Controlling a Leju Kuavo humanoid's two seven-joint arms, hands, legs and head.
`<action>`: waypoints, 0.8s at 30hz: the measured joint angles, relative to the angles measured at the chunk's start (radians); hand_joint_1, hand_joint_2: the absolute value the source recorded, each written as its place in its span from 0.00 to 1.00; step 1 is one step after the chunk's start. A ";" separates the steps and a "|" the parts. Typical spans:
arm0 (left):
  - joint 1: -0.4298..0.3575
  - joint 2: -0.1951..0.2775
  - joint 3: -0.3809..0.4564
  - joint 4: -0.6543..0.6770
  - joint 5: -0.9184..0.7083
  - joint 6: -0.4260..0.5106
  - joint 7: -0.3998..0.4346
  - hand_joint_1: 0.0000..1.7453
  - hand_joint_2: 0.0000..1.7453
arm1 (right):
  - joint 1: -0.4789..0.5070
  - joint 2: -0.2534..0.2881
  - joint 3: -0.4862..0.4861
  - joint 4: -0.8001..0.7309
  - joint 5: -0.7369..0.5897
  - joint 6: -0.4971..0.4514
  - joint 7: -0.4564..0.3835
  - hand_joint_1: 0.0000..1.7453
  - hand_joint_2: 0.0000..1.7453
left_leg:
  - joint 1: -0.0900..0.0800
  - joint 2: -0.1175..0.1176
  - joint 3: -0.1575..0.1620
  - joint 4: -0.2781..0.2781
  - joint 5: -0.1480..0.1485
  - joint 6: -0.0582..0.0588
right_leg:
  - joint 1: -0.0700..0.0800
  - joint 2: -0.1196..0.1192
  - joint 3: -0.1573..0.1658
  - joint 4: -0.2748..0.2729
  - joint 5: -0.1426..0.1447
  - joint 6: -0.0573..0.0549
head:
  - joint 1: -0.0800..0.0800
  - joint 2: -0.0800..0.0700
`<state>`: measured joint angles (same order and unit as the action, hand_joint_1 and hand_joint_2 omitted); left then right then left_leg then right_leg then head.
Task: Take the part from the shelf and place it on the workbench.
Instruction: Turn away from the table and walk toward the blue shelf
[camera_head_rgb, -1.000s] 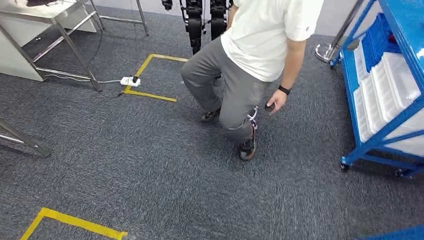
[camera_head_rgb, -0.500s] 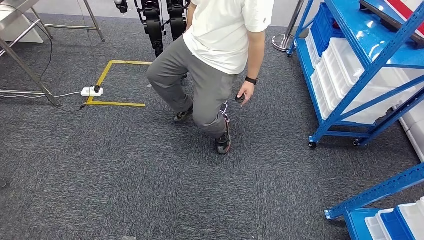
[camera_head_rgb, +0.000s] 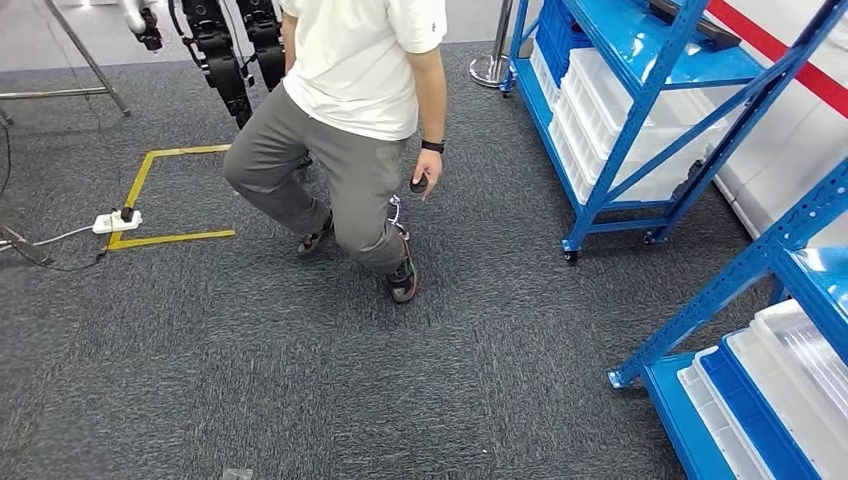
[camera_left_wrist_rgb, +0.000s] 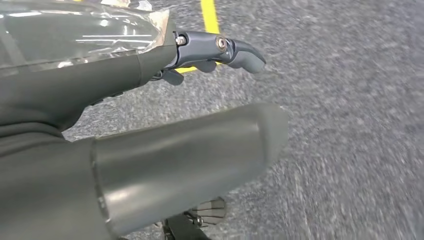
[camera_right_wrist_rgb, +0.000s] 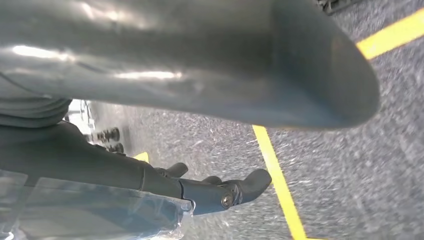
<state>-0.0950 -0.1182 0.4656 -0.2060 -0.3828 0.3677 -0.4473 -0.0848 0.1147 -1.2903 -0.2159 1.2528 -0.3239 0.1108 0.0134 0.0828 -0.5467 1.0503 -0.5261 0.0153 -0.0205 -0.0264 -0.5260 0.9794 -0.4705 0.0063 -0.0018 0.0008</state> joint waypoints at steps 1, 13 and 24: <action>0.002 0.003 0.004 0.000 0.002 0.000 -0.002 0.00 0.00 | -0.001 0.000 0.003 0.000 0.003 0.000 0.002 0.00 0.00 | 0.004 -0.034 -0.020 0.047 -0.032 -0.004 | -0.005 0.010 0.001 -0.001 0.004 -0.007 | -0.003 0.000; 0.024 0.023 0.035 0.002 0.017 0.009 -0.023 0.00 0.00 | 0.001 0.001 0.028 0.000 0.021 0.014 0.007 0.00 0.00 | 0.008 -0.131 0.004 -0.032 0.036 0.013 | 0.012 0.152 -0.039 0.018 0.016 0.020 | -0.005 0.000; 0.032 0.033 0.059 0.002 0.035 0.029 -0.034 0.00 0.00 | -0.003 0.004 0.047 0.002 0.039 0.040 0.016 0.00 0.00 | -0.003 0.018 0.007 -0.052 0.050 0.030 | -0.002 -0.039 -0.043 0.076 -0.036 0.052 | 0.006 0.000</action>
<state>-0.0627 -0.0848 0.5243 -0.2045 -0.3478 0.3963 -0.4815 -0.0882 0.1191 -1.2438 -0.2143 1.2914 -0.2834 0.1265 0.0105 0.1006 -0.5396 0.9986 -0.4764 0.0451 -0.0224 -0.0649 -0.5694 1.0553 -0.5064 0.0585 0.0046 0.0008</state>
